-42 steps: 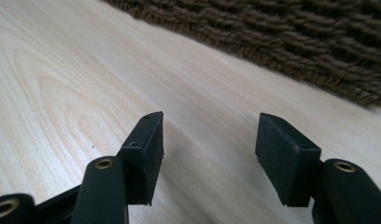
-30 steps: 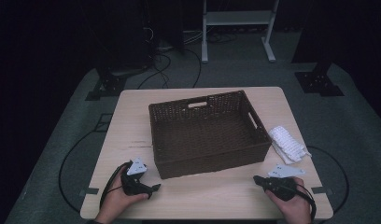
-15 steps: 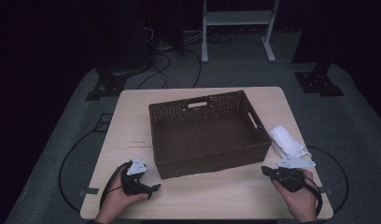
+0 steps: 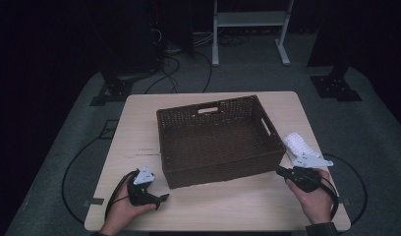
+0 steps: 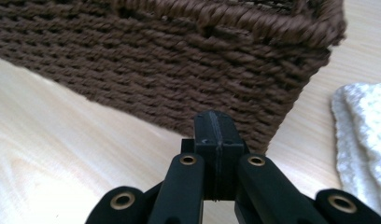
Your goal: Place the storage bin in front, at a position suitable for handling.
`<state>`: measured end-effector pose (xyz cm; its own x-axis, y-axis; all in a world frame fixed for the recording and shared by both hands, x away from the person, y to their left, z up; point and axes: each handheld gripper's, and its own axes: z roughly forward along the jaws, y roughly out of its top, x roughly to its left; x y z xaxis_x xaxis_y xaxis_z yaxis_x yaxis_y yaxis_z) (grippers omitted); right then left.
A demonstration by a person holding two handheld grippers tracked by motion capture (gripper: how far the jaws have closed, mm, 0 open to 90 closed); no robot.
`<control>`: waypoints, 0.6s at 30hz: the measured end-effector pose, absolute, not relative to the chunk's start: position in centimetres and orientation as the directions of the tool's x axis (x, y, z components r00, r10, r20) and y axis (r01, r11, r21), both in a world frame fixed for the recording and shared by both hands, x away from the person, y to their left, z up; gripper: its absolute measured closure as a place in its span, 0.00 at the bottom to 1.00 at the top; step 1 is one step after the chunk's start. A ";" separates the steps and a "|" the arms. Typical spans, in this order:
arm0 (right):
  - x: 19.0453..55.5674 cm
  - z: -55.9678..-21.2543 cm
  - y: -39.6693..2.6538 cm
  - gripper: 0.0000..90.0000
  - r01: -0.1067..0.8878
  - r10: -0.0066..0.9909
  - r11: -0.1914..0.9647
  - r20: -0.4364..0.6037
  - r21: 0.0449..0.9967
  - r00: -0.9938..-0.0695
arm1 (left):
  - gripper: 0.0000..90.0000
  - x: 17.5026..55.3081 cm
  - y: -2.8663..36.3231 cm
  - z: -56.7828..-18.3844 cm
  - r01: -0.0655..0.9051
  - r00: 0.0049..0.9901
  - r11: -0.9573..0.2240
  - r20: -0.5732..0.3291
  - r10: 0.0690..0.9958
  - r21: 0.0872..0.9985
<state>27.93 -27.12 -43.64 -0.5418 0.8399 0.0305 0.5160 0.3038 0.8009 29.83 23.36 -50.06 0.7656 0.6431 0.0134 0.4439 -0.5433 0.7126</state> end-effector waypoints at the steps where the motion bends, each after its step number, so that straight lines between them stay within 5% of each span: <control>1: 28.0 -43.6 -27.1 1.00 0.516 0.840 0.300 0.033 0.802 -0.541 | 0.00 29.8 23.4 -50.1 0.444 0.766 -0.543 0.013 0.643 0.713; 18: 29.6 -43.2 -27.1 1.00 0.506 0.857 0.290 0.015 0.812 -0.515 | 0.00 29.8 23.4 -50.1 0.444 0.766 -0.543 0.014 0.643 0.713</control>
<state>29.65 -27.14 -43.22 -0.5153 0.8569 0.0155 0.5062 0.2898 0.8123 29.83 23.36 -50.05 0.7657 0.6431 0.0135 0.4438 -0.5434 0.7125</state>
